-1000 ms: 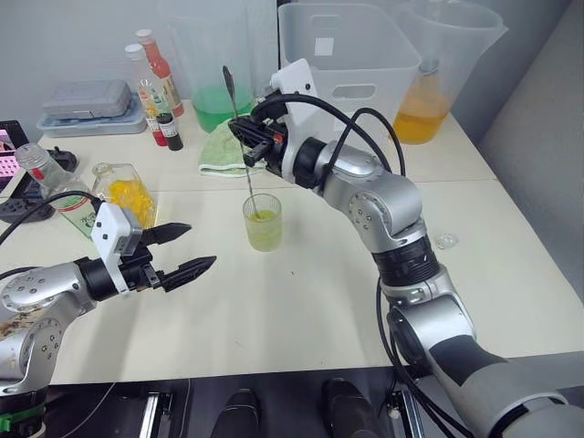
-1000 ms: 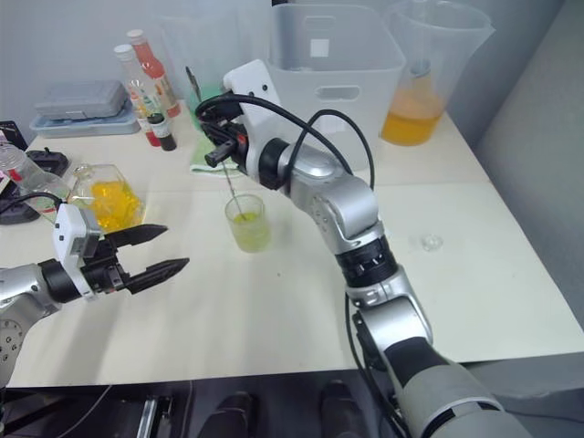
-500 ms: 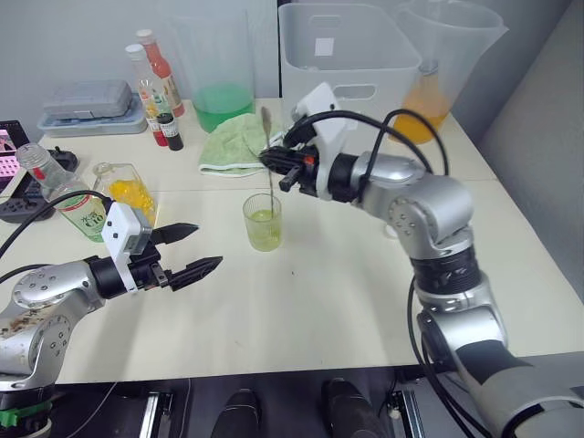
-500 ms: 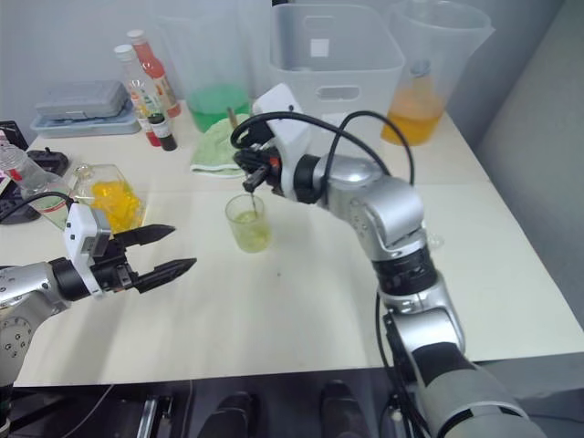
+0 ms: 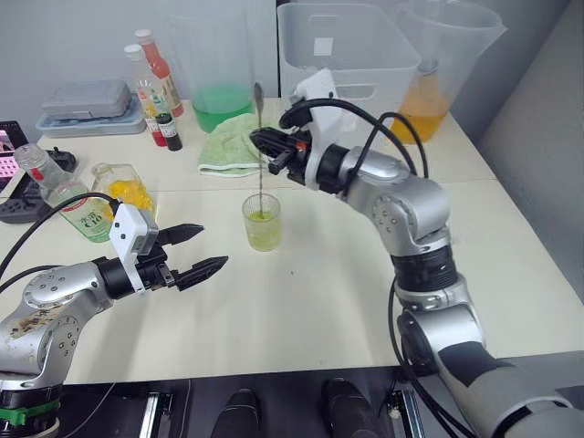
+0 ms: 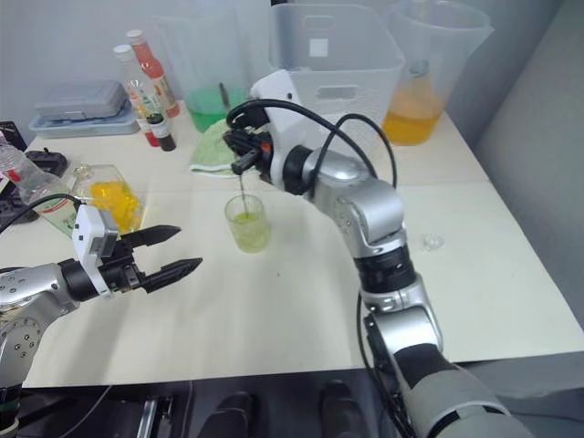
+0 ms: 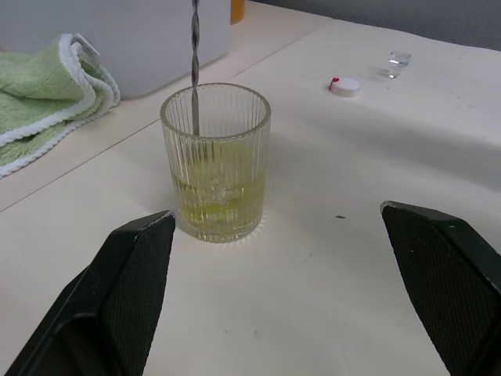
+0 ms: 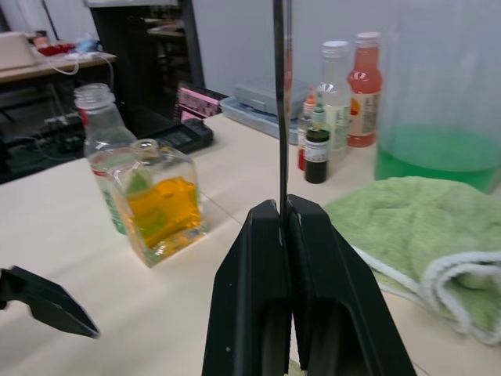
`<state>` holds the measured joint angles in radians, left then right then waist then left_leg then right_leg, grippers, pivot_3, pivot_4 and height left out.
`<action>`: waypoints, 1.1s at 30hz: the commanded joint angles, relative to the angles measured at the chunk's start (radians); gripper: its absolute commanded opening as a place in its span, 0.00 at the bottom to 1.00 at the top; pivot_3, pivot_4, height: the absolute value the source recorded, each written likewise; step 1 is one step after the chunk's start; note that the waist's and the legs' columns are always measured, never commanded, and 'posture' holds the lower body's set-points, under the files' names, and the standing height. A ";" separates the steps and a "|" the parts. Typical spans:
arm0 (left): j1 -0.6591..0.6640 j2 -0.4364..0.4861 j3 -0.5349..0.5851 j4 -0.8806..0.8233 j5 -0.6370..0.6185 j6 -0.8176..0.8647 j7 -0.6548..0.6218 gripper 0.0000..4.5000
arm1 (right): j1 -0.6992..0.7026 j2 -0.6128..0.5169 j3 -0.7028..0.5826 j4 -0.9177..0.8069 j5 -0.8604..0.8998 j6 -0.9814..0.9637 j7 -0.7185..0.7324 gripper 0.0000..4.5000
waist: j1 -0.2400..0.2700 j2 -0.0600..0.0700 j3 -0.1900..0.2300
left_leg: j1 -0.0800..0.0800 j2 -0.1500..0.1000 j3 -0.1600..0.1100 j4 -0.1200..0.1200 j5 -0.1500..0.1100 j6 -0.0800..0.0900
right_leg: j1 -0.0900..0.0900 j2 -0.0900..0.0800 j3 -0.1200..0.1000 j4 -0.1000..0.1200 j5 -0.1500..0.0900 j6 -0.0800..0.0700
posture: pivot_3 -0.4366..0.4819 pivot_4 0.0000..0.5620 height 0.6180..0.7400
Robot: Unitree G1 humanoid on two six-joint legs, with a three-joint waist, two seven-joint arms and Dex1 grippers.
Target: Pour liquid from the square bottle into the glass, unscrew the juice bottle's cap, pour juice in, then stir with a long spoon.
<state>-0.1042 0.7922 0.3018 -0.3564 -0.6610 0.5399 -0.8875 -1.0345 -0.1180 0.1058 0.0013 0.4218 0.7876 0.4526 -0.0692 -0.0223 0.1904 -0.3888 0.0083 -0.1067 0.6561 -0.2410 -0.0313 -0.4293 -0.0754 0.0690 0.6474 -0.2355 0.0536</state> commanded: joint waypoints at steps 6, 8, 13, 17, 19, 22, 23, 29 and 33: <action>-0.019 -0.008 -0.014 -0.010 0.014 -0.032 0.001 0.99 | 0.027 -0.055 -0.016 -0.125 0.075 0.151 0.036 0.00 | 0.004 0.000 0.000 | 0.000 -0.001 0.000 0.000 0.000 0.000 | 0.000 -0.001 0.000 0.000 0.000 0.000 | 0.48 0.27 1.00; -0.023 -0.010 -0.022 -0.001 0.023 -0.042 -0.003 0.99 | 0.023 -0.099 -0.005 -0.135 0.066 0.168 0.055 0.00 | 0.004 0.000 0.000 | 0.000 -0.001 0.000 0.000 0.000 0.000 | 0.000 0.000 0.000 0.000 0.000 0.000 | 0.48 0.27 1.00; -0.028 -0.014 -0.030 0.008 0.031 -0.047 -0.009 0.99 | -0.009 -0.156 0.024 -0.098 -0.015 0.085 0.057 0.00 | -0.001 0.000 0.000 | 0.000 0.000 0.000 0.000 0.000 0.000 | 0.000 0.000 0.000 0.000 0.000 0.000 | 0.48 0.27 1.00; -0.025 -0.015 -0.030 0.010 0.032 -0.050 -0.013 0.99 | -0.039 -0.092 0.001 -0.039 -0.008 0.032 0.036 0.00 | 0.000 0.000 0.000 | 0.000 0.000 0.000 0.000 0.000 0.000 | 0.000 0.000 0.000 0.000 0.000 0.000 | 0.48 0.27 1.00; -0.021 -0.014 -0.031 0.009 0.034 -0.055 -0.014 0.99 | -0.053 -0.056 0.003 -0.011 -0.014 0.005 0.028 0.00 | 0.000 0.000 0.000 | 0.000 0.000 0.000 0.000 0.000 0.000 | 0.000 0.000 0.000 0.000 0.000 0.000 | 0.48 0.27 1.00; -0.015 -0.012 -0.028 0.009 0.035 -0.058 -0.015 0.99 | -0.064 -0.023 0.002 0.008 -0.017 -0.012 0.026 0.00 | 0.000 0.000 0.000 | 0.000 0.000 0.000 0.000 0.000 0.000 | 0.000 0.000 0.000 0.000 0.000 0.000 | 0.48 0.27 1.00; -0.014 -0.013 -0.027 0.008 0.035 -0.059 -0.015 0.99 | -0.065 -0.019 0.000 0.009 -0.015 -0.013 0.028 0.00 | 0.001 0.000 0.000 | 0.000 0.000 0.000 0.000 0.000 0.000 | 0.000 0.000 0.000 0.000 0.000 0.000 | 0.48 0.27 1.00; -0.002 -0.014 -0.024 0.011 0.038 -0.068 -0.018 0.99 | -0.054 -0.006 -0.038 -0.060 0.083 0.096 0.056 0.00 | 0.001 0.000 0.000 | 0.000 0.000 0.000 0.000 0.000 0.000 | 0.000 0.000 0.000 0.000 0.000 0.000 | 0.48 0.27 1.00; -0.004 -0.017 -0.029 0.016 0.040 -0.072 -0.019 0.99 | -0.065 -0.018 -0.048 -0.074 0.069 0.048 0.057 0.00 | 0.000 0.000 0.000 | 0.000 0.000 0.000 -0.001 0.000 0.000 | 0.000 0.000 0.000 0.000 0.000 0.000 | 0.48 0.27 1.00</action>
<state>-0.1048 0.7774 0.2573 -0.3358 -0.6253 0.4929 -0.8999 -1.0737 -0.1312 0.0844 -0.0312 0.4846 0.8760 0.5053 -0.0688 -0.0223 0.1904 -0.3884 0.0083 -0.1066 0.6553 -0.2409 -0.0315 -0.4293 -0.0754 0.0688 0.6473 -0.2354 0.0534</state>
